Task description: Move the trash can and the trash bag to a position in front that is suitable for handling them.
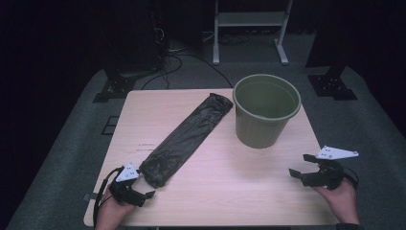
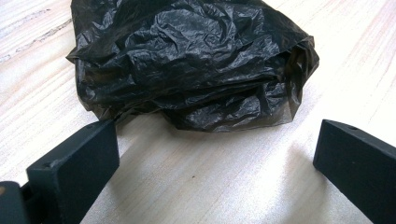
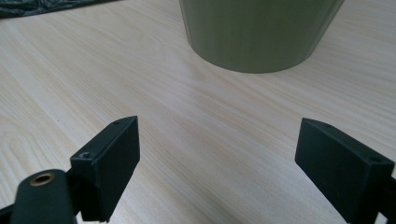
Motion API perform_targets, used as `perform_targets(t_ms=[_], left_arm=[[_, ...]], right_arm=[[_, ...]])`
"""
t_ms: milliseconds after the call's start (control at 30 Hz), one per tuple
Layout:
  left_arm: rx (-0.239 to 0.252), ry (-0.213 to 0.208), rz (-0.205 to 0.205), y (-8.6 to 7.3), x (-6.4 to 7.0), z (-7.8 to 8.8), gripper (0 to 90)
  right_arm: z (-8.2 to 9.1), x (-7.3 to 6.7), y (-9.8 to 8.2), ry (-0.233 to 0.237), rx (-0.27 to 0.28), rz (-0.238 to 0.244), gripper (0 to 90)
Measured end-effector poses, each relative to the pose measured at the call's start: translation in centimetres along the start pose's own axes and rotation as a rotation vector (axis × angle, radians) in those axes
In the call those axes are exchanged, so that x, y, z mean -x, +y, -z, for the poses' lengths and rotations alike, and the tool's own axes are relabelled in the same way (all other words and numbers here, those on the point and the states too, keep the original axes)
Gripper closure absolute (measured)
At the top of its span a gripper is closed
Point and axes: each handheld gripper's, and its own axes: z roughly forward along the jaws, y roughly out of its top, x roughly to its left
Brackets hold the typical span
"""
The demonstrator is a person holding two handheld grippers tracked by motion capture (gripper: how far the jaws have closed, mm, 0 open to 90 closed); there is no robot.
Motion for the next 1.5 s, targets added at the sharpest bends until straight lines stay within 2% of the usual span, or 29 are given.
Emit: perform_targets(t_ms=[100, 500, 533, 900, 1233, 1367, 1400, 1500], left_arm=[[0.000, 0.000, 0.000, 0.0, 0.0, 0.0, 0.0], [0.001, -0.001, 0.001, 0.0, 0.0, 0.0, 0.0], [0.001, 0.000, 0.001, 0.0, 0.0, 0.0, 0.0], [-0.001, -0.001, 0.000, 0.0, 0.0, 0.0, 0.0], [0.001, -0.001, 0.001, 0.0, 0.0, 0.0, 0.0], [0.003, -0.002, 0.003, 0.0, 0.0, 0.0, 0.0], [0.003, -0.002, 0.003, 0.0, 0.0, 0.0, 0.0], [0.001, -0.002, 0.001, 0.0, 0.0, 0.0, 0.0]], right_arm=[[0.5, 0.1, 0.8, 0.013, 0.025, -0.009, 12.8], [1.3, 0.2, 3.4, 0.015, 0.024, 0.014, 12.6], [1.6, 0.3, 4.0, 0.013, 0.031, 0.006, 12.7], [2.9, 0.8, 7.2, 0.023, 0.075, -0.003, 12.7], [3.4, 1.2, 9.6, 0.020, 0.086, -0.008, 12.7], [3.5, 1.7, 10.9, 0.005, 0.085, -0.005, 12.7], [3.6, 2.0, 11.5, 0.006, 0.096, -0.018, 12.7], [3.6, 2.2, 12.1, 0.001, 0.093, -0.019, 12.6]])
